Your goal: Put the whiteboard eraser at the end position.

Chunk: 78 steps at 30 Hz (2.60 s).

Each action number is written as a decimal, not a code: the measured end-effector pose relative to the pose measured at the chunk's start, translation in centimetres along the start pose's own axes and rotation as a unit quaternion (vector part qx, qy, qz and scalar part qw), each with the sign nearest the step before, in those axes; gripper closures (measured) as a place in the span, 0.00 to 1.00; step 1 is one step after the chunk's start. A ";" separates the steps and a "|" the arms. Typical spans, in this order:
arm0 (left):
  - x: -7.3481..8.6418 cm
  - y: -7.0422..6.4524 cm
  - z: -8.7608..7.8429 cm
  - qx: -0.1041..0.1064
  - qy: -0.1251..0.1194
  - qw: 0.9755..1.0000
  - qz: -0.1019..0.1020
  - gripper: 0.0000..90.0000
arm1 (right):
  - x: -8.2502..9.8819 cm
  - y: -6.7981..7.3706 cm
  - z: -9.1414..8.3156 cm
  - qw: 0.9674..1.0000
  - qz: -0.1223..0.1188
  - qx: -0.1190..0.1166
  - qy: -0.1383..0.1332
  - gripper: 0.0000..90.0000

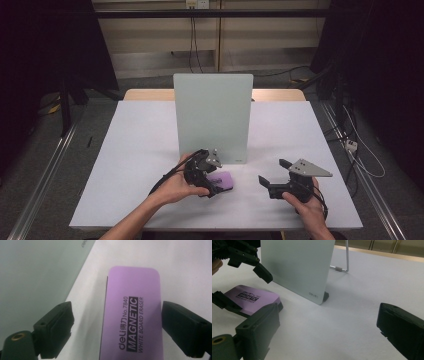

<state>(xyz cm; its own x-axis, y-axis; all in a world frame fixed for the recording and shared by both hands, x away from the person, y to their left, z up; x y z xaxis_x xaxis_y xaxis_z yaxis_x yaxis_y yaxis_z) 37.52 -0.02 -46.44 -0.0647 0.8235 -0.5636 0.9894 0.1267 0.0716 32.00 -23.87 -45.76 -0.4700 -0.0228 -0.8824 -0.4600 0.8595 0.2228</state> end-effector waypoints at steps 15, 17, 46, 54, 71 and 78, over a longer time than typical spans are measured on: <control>-0.9 0.5 -2.7 -0.054 -0.096 0.993 -0.045 0.07 | -0.1 0.1 0.0 1.000 -0.003 0.005 0.000 0.05; -0.8 0.9 -3.2 -0.068 -0.104 0.991 -0.059 0.07 | -0.1 0.1 0.0 1.000 -0.003 0.006 -0.001 0.05; 2.1 3.1 -8.9 -0.156 -0.174 0.964 -0.126 0.06 | -0.1 0.2 0.1 1.000 -0.005 0.009 0.001 0.05; 4.1 2.8 -9.9 -0.188 -0.166 0.958 -0.138 0.06 | 0.0 0.4 0.3 1.000 -0.015 0.010 0.005 0.05; 8.4 1.6 -11.7 -0.225 -0.176 0.943 -0.168 0.06 | 0.0 0.3 0.3 1.000 -0.014 0.012 0.005 0.05; 10.1 1.1 -11.7 -0.231 -0.167 0.942 -0.179 0.06 | 0.0 0.4 0.3 1.000 -0.013 0.012 0.006 0.05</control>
<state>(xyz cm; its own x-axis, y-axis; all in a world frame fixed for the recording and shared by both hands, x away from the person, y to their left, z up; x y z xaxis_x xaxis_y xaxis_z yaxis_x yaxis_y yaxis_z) 36.39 14.86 -42.42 -0.2635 0.4726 -0.8410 0.7448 0.6537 0.1340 32.09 -23.38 -45.81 -0.4675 -0.0515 -0.8825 -0.4536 0.8708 0.1895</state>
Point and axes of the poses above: each handheld gripper's, and its own axes: z roughly forward along the jaws, x roughly out of its underside, y roughly to its left, the point moved 5 cm from there along z, roughly forward along the jaws, and after that the axes turned 9 degrees about z, right-handed, at the moved point
